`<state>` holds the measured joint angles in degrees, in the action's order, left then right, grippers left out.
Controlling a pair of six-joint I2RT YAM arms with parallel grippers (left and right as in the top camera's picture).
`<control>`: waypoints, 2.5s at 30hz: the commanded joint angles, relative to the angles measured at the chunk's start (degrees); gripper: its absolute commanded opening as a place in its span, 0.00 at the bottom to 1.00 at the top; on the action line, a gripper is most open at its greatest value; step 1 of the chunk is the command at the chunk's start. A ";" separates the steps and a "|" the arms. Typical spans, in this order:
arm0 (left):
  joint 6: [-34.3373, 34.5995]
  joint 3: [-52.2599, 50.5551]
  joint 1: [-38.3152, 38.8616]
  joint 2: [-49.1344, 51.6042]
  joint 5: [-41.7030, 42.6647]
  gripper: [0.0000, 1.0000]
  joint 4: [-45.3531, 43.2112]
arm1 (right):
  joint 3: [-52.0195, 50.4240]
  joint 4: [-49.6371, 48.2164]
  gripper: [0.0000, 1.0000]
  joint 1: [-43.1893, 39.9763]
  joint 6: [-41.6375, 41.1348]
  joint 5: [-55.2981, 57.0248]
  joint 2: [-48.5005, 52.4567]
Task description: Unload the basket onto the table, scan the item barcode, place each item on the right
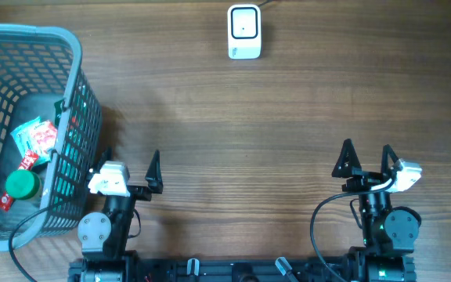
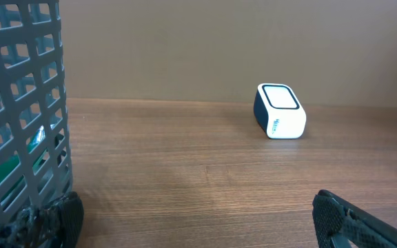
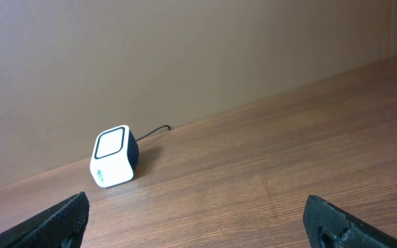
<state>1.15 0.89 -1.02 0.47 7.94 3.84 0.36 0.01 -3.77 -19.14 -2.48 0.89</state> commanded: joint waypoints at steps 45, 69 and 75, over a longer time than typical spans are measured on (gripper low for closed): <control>-0.72 -0.57 0.28 -0.15 -0.13 1.00 -0.07 | -0.07 -0.17 1.00 0.33 0.98 0.52 -0.35; -0.63 1.36 0.28 -0.11 14.32 1.00 -2.75 | -0.07 -0.17 1.00 0.33 0.96 0.52 -0.35; 1.36 13.22 0.28 3.63 14.32 1.00 4.92 | -0.07 -0.17 1.00 0.33 0.96 0.52 -0.35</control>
<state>1.26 6.72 -1.02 1.80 20.23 7.86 0.36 0.01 -3.77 -19.14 -2.46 0.89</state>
